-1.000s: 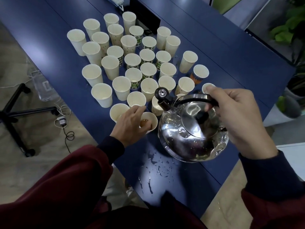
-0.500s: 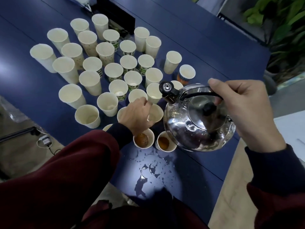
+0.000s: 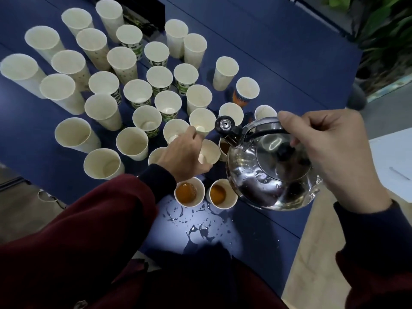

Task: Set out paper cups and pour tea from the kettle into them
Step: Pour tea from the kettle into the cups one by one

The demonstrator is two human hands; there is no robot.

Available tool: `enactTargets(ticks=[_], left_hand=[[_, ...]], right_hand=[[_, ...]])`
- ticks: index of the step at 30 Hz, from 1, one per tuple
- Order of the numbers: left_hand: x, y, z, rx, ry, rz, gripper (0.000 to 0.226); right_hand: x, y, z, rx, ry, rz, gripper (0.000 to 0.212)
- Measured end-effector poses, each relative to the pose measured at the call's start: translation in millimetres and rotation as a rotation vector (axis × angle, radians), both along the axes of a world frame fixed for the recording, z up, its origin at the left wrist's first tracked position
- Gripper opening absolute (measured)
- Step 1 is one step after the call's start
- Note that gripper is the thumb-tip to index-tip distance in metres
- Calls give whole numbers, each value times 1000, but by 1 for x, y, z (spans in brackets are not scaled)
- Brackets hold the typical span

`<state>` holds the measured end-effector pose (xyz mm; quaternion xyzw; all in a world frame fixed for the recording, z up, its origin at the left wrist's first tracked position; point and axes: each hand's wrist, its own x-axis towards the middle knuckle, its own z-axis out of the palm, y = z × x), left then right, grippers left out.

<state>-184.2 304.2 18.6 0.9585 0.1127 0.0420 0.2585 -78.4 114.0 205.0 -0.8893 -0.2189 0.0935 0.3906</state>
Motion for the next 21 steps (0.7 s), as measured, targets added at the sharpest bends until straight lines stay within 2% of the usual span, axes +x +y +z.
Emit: enactTargets(ticks=[4,11,21], left_hand=[[2,1,-3,-13,15,15,68],[1,4,-1,3,49,-35,86],[1,-10,-10,-24,-6,11,67]], right_hand=[[2,1,0,-19,2,8,49],[3,-1,1,-37,5,9,49],[-2,-8,5,-60,18,10,50]])
